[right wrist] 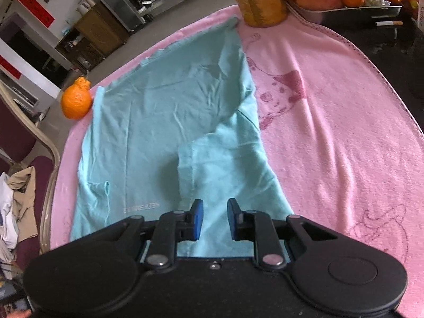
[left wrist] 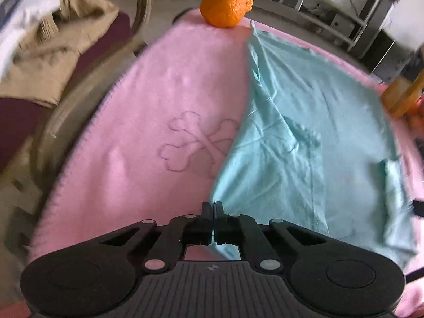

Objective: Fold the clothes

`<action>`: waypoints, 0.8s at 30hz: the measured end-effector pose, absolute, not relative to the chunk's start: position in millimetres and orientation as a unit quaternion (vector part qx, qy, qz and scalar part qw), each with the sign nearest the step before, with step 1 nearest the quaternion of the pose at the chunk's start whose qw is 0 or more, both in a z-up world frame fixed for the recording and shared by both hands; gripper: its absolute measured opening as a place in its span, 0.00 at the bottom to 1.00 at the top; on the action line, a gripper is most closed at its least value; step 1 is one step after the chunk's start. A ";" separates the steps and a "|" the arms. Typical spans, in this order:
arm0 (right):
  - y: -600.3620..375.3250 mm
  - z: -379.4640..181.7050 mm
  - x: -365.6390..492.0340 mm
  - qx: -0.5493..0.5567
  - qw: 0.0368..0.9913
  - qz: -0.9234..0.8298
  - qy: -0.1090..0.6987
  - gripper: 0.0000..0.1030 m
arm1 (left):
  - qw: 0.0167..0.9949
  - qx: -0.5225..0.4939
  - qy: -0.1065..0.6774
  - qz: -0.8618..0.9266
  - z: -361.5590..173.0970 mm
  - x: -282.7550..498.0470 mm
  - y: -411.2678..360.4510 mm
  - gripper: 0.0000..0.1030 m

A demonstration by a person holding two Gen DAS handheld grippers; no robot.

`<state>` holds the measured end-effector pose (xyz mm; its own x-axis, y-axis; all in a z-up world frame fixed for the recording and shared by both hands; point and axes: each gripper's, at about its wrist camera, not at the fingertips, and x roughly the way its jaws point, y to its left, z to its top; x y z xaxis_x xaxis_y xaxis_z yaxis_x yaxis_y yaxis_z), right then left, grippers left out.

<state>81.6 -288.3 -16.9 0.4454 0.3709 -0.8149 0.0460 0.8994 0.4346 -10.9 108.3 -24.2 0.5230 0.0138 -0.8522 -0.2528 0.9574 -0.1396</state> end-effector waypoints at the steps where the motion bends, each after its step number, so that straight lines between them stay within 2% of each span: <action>1: -289.5 -16.4 81.3 0.202 0.827 0.098 0.516 0.20 | 0.865 -0.110 0.483 0.080 -24.1 -9.9 105.9 0.03; 2: -290.6 -15.9 81.1 0.203 0.828 0.097 0.514 0.20 | 0.866 -0.096 0.483 0.082 -24.0 -9.2 103.2 0.06; 3: -291.8 -15.4 80.9 0.204 0.829 0.097 0.512 0.20 | 0.868 -0.078 0.483 0.086 -23.1 -9.7 99.6 0.16; 4: -293.0 -14.9 80.6 0.205 0.829 0.096 0.511 0.20 | 0.869 -0.067 0.482 0.091 -21.6 -10.6 97.3 0.18; 8: -297.9 -12.5 79.6 0.208 0.834 0.094 0.503 0.23 | 0.891 -0.054 0.439 0.103 -5.4 -16.1 95.4 0.18; 10: -302.3 -7.7 78.5 0.214 0.845 0.080 0.483 0.23 | 0.903 -0.057 0.415 0.090 2.3 -10.4 93.0 0.13; 11: -304.4 -6.6 79.1 0.214 0.850 0.071 0.476 0.20 | 0.907 -0.055 0.411 0.075 4.1 -2.5 88.1 0.12; 12: -305.9 -6.7 81.6 0.216 0.853 0.065 0.471 0.13 | 0.910 -0.052 0.407 0.061 5.5 5.6 83.1 0.12; 16: -305.4 -18.9 100.7 0.229 0.852 0.055 0.467 0.11 | 0.908 -0.037 0.417 0.018 -5.9 45.9 62.7 0.13; 19: -298.3 -32.2 114.6 0.214 0.854 0.047 0.471 0.12 | 0.892 -0.077 0.445 0.004 -25.3 69.3 58.4 0.13; 24: -281.4 -47.1 118.1 0.158 0.858 0.047 0.487 0.12 | 0.889 -0.074 0.451 0.017 -32.2 61.9 51.9 0.14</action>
